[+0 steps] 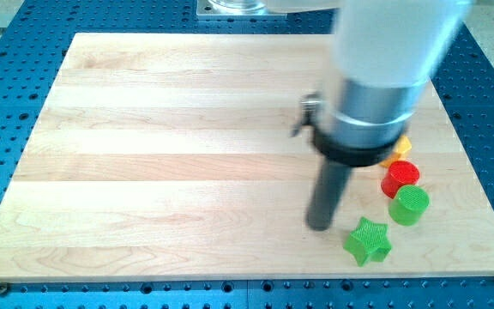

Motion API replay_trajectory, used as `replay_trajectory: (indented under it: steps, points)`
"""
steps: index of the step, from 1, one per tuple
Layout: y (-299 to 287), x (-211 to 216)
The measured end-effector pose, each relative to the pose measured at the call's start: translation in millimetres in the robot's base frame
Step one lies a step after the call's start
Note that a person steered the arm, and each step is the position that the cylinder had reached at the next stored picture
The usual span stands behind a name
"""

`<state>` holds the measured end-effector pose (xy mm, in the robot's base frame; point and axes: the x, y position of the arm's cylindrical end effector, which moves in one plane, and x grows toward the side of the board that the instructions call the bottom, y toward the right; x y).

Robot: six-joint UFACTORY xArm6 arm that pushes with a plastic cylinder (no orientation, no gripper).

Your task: Push the green star into the green circle

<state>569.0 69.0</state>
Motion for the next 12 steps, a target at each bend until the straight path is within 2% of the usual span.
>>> replay_trajectory:
  steps: [4, 6, 8, 9, 10, 12]
  points:
    - [29, 45]
    - [44, 35]
    - [107, 35]
    - [115, 36]
    - [80, 49]
    - [87, 50]
